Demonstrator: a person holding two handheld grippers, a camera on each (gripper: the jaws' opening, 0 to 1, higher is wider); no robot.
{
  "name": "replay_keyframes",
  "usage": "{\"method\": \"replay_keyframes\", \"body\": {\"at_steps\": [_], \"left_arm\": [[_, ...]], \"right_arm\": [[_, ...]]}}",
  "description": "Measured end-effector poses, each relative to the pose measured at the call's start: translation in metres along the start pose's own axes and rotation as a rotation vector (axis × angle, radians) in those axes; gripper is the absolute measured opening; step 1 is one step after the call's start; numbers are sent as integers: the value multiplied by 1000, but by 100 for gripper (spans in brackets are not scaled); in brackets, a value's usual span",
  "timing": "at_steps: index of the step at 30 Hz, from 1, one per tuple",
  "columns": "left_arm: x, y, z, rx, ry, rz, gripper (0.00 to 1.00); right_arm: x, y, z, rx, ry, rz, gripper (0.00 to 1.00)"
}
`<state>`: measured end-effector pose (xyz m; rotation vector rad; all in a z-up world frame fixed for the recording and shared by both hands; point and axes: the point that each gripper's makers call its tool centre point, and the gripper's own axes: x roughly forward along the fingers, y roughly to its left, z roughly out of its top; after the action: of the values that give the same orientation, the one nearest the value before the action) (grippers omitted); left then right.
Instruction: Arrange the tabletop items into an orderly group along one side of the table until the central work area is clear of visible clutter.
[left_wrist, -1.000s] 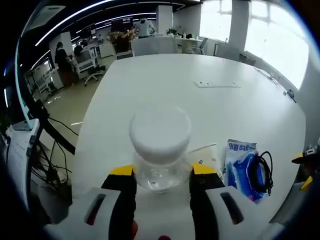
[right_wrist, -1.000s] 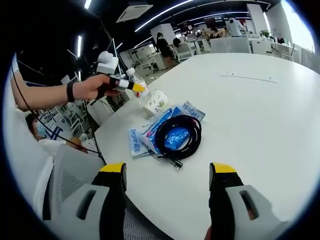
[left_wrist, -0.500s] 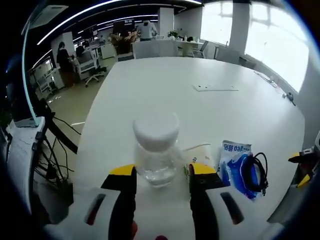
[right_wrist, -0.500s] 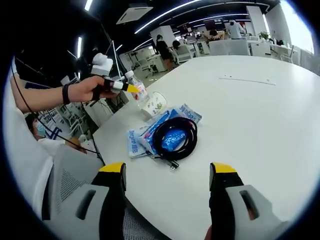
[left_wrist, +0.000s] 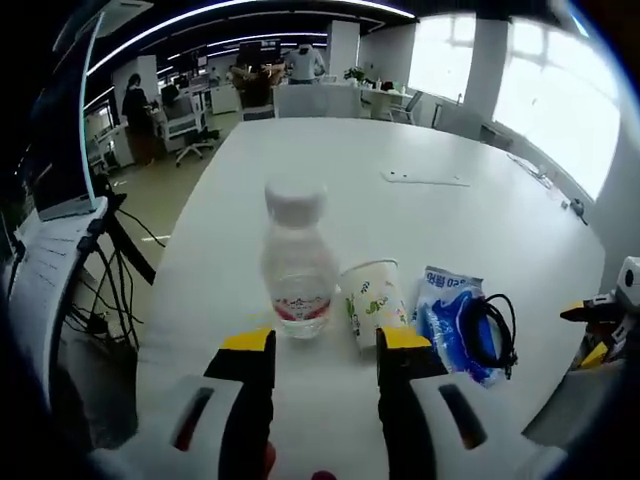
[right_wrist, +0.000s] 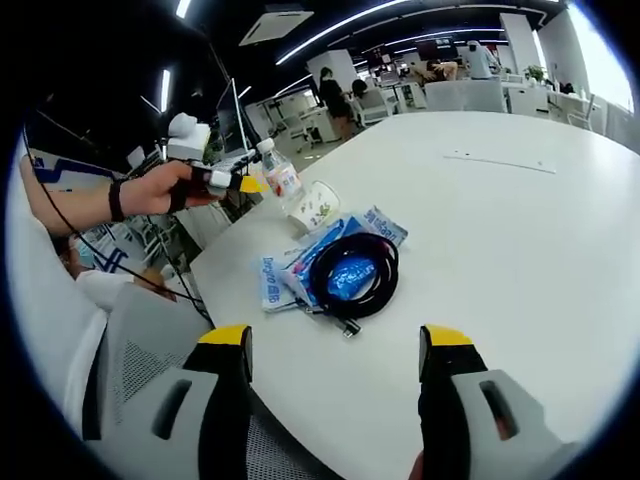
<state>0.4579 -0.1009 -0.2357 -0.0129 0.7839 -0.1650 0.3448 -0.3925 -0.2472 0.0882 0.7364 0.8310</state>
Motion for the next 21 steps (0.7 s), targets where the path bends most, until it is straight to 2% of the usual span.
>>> {"method": "replay_keyframes", "body": {"at_steps": [8,12,16,21], "left_arm": [[-13,-3,-26,-7,14,-12,39],[-18,-10,-43,25,31,-31,40],[-20,-14,-51,22,34,-47,39],[-24,-17,-51,29,32,-61,39]], "right_arm": [[6,7,0,-22,32,26,67],[12,12,0,-47,60,45,67],[20,15,7,-59,67,57,67],[31,20,13,-108,102,77,67]]}}
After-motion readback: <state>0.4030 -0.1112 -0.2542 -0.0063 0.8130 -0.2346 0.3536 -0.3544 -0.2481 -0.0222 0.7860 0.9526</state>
